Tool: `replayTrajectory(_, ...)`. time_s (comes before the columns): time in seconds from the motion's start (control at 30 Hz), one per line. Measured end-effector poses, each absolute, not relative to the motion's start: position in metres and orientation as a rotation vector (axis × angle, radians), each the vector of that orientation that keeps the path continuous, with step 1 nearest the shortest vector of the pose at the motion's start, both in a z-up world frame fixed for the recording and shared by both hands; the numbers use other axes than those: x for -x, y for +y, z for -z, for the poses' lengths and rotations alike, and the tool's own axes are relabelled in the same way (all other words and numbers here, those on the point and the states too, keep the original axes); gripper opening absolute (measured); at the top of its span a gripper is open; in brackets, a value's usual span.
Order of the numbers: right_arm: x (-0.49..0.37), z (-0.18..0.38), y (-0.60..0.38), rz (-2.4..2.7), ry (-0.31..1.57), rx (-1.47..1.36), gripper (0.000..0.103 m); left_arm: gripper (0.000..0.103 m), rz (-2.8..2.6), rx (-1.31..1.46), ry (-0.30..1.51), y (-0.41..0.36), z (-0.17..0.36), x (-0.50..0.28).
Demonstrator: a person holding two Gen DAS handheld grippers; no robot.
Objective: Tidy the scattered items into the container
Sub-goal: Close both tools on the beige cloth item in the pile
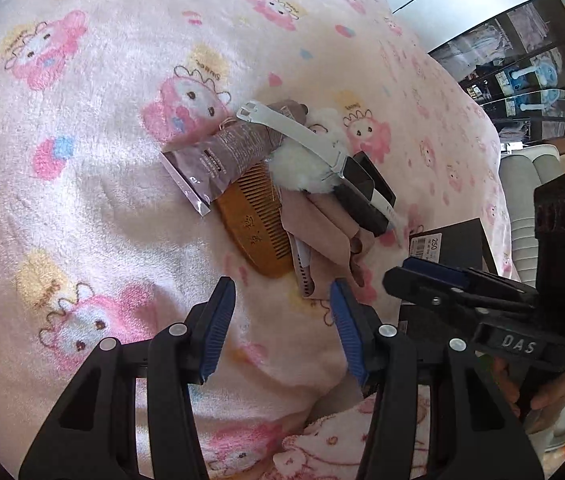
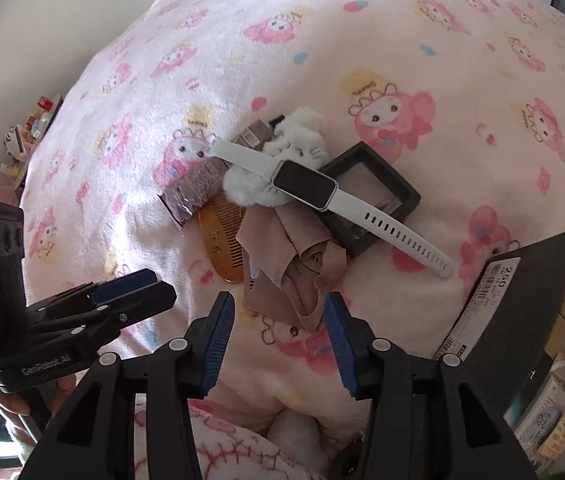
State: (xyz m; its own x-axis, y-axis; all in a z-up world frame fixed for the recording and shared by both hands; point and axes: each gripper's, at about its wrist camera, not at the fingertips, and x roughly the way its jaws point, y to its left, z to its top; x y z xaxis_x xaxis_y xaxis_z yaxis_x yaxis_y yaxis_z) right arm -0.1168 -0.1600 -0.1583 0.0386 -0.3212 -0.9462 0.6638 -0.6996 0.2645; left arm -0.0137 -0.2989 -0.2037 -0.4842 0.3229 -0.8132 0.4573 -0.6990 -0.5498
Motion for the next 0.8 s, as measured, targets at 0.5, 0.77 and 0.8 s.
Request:
replayTrajectory(0.5,0.117,0.210,-0.184,1.598,0.363,-1.643,0.004,0.048,2.326,-1.614,1.318,-0.302,0.229,0.038)
replayTrajectory(0.77,0.110,0.151,-0.144,1.668,0.121,-1.496,0.003,0.048,2.377,-1.609,1.442,-0.295,0.211,0.048)
replayTrajectory(0.8,0.107,0.143,-0.139,1.675,0.106,-1.477,0.003,0.048,2.394,-1.609,1.462,-0.292,0.205,0.050)
